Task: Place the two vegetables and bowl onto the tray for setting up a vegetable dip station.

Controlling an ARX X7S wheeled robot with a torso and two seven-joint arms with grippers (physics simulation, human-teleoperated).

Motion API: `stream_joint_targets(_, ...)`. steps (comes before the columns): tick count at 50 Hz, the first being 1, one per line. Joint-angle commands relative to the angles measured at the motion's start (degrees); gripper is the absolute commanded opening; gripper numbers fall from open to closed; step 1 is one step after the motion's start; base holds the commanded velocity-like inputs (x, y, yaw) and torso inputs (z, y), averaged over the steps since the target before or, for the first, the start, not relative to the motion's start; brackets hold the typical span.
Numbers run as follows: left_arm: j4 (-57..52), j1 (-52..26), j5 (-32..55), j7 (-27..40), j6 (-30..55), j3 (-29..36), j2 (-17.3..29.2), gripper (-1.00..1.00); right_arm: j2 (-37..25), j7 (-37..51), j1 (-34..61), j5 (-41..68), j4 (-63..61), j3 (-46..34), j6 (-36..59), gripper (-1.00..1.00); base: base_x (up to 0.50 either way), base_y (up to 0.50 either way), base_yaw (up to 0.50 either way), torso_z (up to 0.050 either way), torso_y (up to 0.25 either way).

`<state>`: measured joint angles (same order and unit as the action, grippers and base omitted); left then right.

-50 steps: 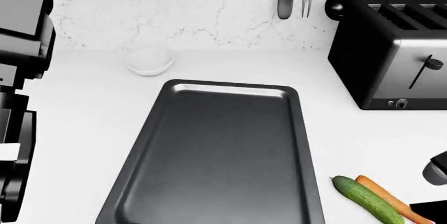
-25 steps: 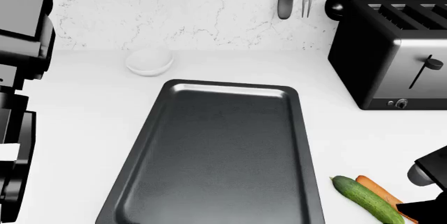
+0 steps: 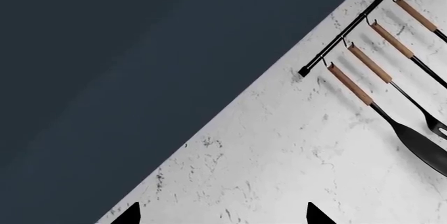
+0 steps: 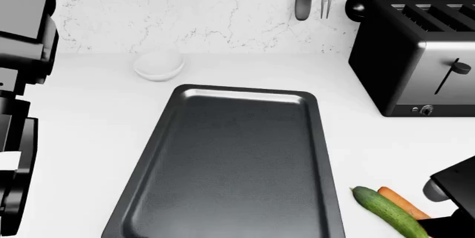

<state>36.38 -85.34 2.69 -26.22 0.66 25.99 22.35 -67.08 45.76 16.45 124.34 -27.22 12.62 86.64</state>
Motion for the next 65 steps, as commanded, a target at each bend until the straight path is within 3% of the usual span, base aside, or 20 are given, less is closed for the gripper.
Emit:
stream_joint_targets(1,0.7,-0.3,0.0,0.2,-0.6,0.0,-0.1,1.00,1.1,-1.8,-0.8,-1.8,-0.6,-0.7,-0.5,1.00,0.00,0.00,0.00,0.000,0.000)
stream_joint_targets(13,2.3,-1.2,-0.1,0.4,-1.8,0.2,-0.7,1.00,0.7,-2.5,-3.5,-2.3,-1.5,-0.5,-1.4,1.00,0.00,0.00,0.00,0.000,0.000)
stream_joint_targets(14,2.3,-1.2,-0.1,0.4,-1.9,0.2,-0.7,1.00,0.4,-2.5,-3.8,-2.1,-1.7,0.0,-1.4,-1.00,0.00,0.00,0.00,0.000,0.000)
stream_joint_targets(27,2.3,-0.9,0.1,0.8,-2.7,0.0,-0.8,1.00,-3.6,-3.4,-0.7,-0.7,-4.0,0.0,-2.7,-1.00,0.00,0.00,0.00,0.000,0.000)
stream_joint_targets(34,1.7,-1.0,0.2,1.1,-2.5,-0.1,-0.7,1.00,-6.0,-4.5,6.9,-0.6,-5.1,-4.6,-4.3,-1.00,0.00,0.00,0.00,0.000,0.000)
stream_joint_targets(38,1.5,-1.1,0.4,1.3,-2.4,-0.3,-0.7,1.00,-6.8,-5.1,14.4,-0.7,-5.5,-9.2,-4.6,-1.00,0.00,0.00,0.00,0.000,0.000)
stream_joint_targets(42,1.5,-1.6,0.3,1.1,-2.2,-0.2,-0.7,1.00,-7.3,-2.6,31.8,3.7,-4.3,-21.4,-3.5,-1.00,0.00,0.00,0.00,0.000,0.000)
stream_joint_targets(43,0.6,-1.4,0.9,0.4,-0.9,-0.3,-0.5,1.00,0.6,-1.5,40.4,6.3,-1.9,-30.0,3.2,-1.00,0.00,0.00,0.00,0.000,0.000)
stream_joint_targets(44,0.4,-1.5,1.0,0.5,-0.9,-0.4,-0.5,1.00,1.9,-5.2,49.0,3.0,-2.4,-38.5,3.3,-1.00,0.00,0.00,0.00,0.000,0.000)
stream_joint_targets(46,0.1,-1.2,0.7,0.6,-1.4,-0.3,-0.3,1.00,3.7,-18.9,66.2,-9.1,-5.4,-42.6,3.3,-1.00,0.00,0.00,0.00,0.000,0.000)
stream_joint_targets(52,-1.7,0.0,0.9,0.8,-0.7,-0.4,0.3,1.00,9.5,-50.8,73.9,-39.2,-10.4,-47.4,1.1,-1.00,0.00,0.00,0.00,0.000,0.000)
stream_joint_targets(55,-1.6,0.2,0.7,1.1,-1.1,-0.3,0.3,1.00,10.4,-62.0,74.8,-52.4,-11.7,-52.8,-4.0,-1.00,0.00,0.00,0.00,0.000,0.000)
stream_joint_targets(59,-1.8,0.6,0.8,1.2,-1.2,-0.3,0.4,1.00,11.8,-68.9,74.9,-61.9,-11.1,-58.8,-9.4,-1.00,0.00,0.00,0.00,0.000,0.000)
stream_joint_targets(65,-2.5,0.9,0.8,1.3,-0.7,-0.3,0.6,1.00,14.0,-70.3,74.2,-62.6,-11.3,-60.7,-10.7,-1.00,0.00,0.00,0.00,0.000,0.000)
